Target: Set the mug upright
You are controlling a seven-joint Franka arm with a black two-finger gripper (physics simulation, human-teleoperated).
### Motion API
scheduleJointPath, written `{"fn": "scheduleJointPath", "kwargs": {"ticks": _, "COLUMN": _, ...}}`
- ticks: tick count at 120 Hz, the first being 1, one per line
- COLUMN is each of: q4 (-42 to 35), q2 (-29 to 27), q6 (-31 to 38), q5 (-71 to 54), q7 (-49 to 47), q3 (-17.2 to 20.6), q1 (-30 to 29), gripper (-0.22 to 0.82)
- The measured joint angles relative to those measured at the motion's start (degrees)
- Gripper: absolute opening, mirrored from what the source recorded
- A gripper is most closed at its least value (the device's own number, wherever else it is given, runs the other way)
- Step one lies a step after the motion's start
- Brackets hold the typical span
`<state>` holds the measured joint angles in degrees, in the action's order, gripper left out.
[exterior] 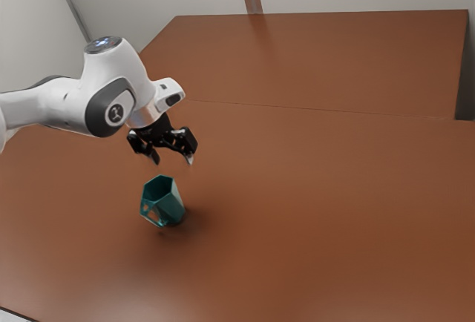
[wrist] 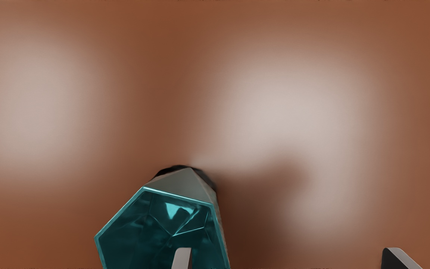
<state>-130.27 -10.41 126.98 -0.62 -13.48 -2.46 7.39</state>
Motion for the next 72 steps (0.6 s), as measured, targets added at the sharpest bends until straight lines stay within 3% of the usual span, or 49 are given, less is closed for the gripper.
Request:
{"fn": "scheduleJointPath", "kwargs": {"ticks": 40, "q4": 17.24, "q2": 5.85, "q6": -16.34, "q5": 0.06, "q7": 0.05, "q3": 0.06, "q1": -0.35, "gripper": 0.58}}
{"fn": "scheduleJointPath", "kwargs": {"ticks": 72, "q4": 25.48, "q2": 8.69, "q6": -25.10, "q5": -0.06, "q7": 0.69, "q3": 6.35, "q1": -6.61, "gripper": 0.59}}
